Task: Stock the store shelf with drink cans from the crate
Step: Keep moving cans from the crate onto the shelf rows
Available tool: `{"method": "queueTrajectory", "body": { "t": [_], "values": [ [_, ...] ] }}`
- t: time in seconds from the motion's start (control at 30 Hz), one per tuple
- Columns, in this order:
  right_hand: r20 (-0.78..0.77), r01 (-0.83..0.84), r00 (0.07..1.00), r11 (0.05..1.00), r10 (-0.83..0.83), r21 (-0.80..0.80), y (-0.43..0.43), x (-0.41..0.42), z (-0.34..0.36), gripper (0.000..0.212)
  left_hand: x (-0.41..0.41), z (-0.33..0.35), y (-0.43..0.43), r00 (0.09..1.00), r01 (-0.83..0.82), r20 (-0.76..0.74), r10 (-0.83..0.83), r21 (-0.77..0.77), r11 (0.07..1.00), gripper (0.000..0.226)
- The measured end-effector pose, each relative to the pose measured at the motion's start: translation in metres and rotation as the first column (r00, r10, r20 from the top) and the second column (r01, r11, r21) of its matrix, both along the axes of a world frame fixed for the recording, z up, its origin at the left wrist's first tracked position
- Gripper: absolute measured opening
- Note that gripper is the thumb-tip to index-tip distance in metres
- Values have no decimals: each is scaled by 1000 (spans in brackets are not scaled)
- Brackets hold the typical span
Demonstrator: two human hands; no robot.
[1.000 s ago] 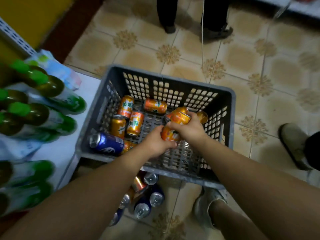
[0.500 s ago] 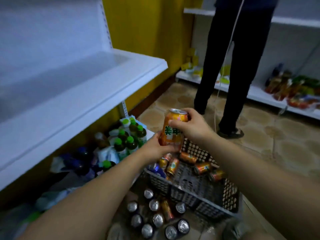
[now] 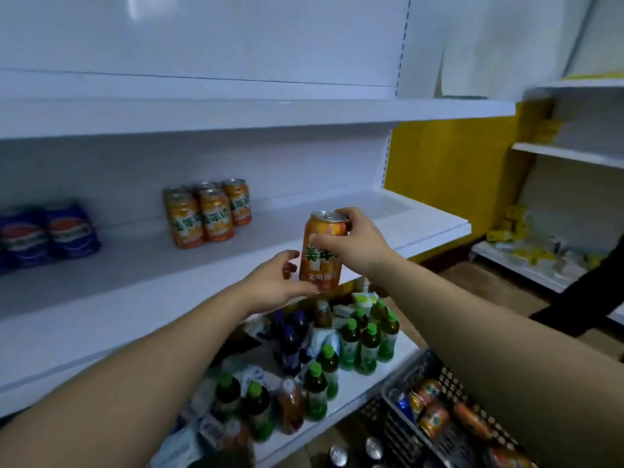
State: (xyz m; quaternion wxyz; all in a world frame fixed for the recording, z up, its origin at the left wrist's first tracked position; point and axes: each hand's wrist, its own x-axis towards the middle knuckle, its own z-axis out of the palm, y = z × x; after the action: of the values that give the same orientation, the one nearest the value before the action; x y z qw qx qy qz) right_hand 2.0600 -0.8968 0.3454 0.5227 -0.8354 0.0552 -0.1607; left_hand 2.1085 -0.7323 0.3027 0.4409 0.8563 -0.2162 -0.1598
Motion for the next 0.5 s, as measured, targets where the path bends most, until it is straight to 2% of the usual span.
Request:
{"method": "queueTrajectory", "body": {
  "t": [0.1, 0.2, 0.3, 0.37, 0.5],
  "values": [
    [-36, -96, 995, 995, 96, 8, 31, 23, 0, 72, 13, 0, 54, 976, -168, 176, 126, 256, 952, 83],
    [-79, -175, 982, 984, 174, -7, 53, 48, -4, 74, 22, -11, 100, 931, -325, 316, 184, 482, 814, 78],
    [-86, -217, 973, 976, 215, -17, 72, 72, -9, 74, 24, -22, 128, 926, -364, 331, 179, 664, 653, 78],
    [-82, -232, 970, 972, 228, -35, 80, 87, -14, 72, 25, -28, 137, 934, -354, 296, 199, 713, 605, 80],
    [-46, -205, 978, 978, 203, -40, 84, 116, -27, 72, 32, -36, 140, 936, -351, 272, 222, 719, 600, 83]
  ]
}}
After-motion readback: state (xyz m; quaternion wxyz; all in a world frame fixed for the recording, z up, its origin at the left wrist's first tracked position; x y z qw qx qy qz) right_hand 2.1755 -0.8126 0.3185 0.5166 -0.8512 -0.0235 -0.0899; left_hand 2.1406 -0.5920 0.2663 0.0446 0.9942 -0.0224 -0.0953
